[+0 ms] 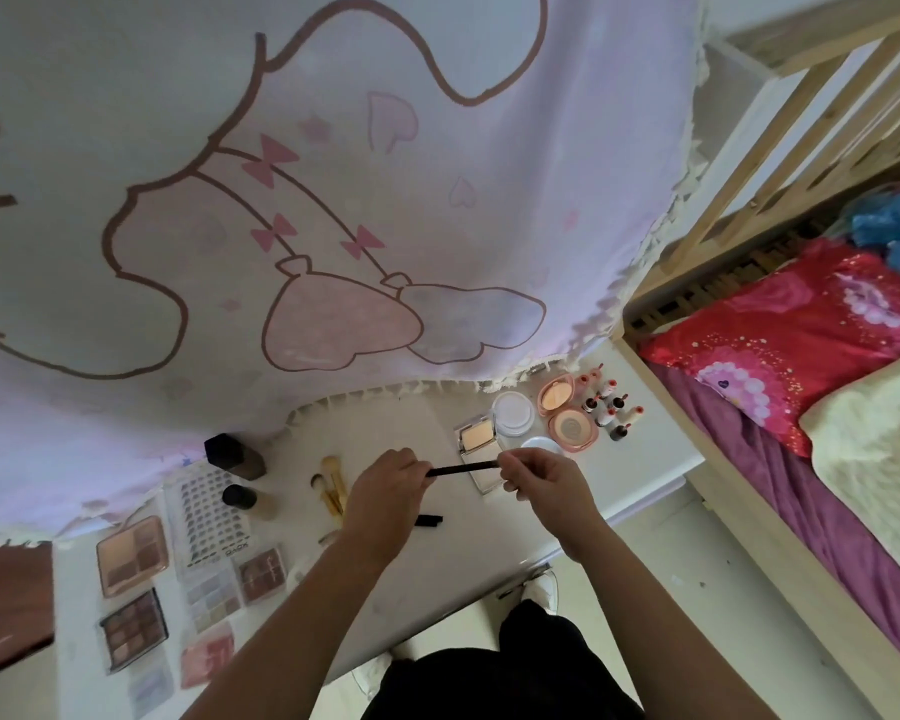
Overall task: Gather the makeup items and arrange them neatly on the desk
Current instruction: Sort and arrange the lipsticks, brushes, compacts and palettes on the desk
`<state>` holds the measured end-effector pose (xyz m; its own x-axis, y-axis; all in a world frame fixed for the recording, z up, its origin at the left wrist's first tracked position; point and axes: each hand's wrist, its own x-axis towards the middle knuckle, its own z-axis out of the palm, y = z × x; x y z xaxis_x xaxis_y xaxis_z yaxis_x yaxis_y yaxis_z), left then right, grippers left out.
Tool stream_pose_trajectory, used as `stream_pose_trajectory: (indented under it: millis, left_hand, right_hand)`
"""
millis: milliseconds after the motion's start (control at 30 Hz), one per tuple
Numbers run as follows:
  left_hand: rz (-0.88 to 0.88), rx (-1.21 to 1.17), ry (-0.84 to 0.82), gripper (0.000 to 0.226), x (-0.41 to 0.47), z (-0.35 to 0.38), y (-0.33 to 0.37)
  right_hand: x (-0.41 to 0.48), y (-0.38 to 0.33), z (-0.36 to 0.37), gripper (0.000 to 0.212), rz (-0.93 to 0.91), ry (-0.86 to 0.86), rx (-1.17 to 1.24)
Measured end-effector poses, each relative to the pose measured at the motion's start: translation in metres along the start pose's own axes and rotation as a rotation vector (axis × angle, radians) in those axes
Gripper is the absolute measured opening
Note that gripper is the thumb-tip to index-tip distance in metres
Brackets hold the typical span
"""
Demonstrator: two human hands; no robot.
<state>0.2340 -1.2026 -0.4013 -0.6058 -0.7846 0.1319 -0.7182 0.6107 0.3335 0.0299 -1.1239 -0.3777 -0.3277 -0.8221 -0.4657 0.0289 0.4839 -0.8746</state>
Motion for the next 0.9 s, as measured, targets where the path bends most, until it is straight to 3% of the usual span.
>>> stream_pose_trajectory:
  millis: [200, 333, 433, 600, 633, 900]
  left_hand:
    - [-0.026, -0.063, -0.153, 0.012, 0.005, 0.034, 0.023]
    - [-0.017, -0.037, -0.239, 0.011, 0.001, 0.054, 0.030]
    - [-0.067, 0.023, -0.282, 0.017, -0.002, 0.066, 0.025]
    - [-0.342, 0.019, -0.289, 0.010, 0.009, 0.072, 0.006]
    - [-0.412, -0.022, -0.290, 0.018, 0.014, 0.072, 0.004]
    - [-0.867, -0.425, -0.172, 0.032, 0.026, 0.094, -0.001]
  right_hand:
    - [-0.001, 0.030, -0.014, 0.017, 0.197, 0.182, 0.394]
    - [0.001, 0.047, -0.036, 0.018, 0.257, 0.287, 0.438]
    - [0.003, 0.059, -0.048, 0.019, 0.267, 0.182, 0.251]
    - [0.016, 0.078, -0.030, 0.011, 0.194, -0.115, -0.352]
    - [0.020, 0.082, -0.022, 0.014, 0.169, -0.150, -0.442]
    - [0.038, 0.095, 0.028, 0.024, 0.077, -0.007, -0.792]
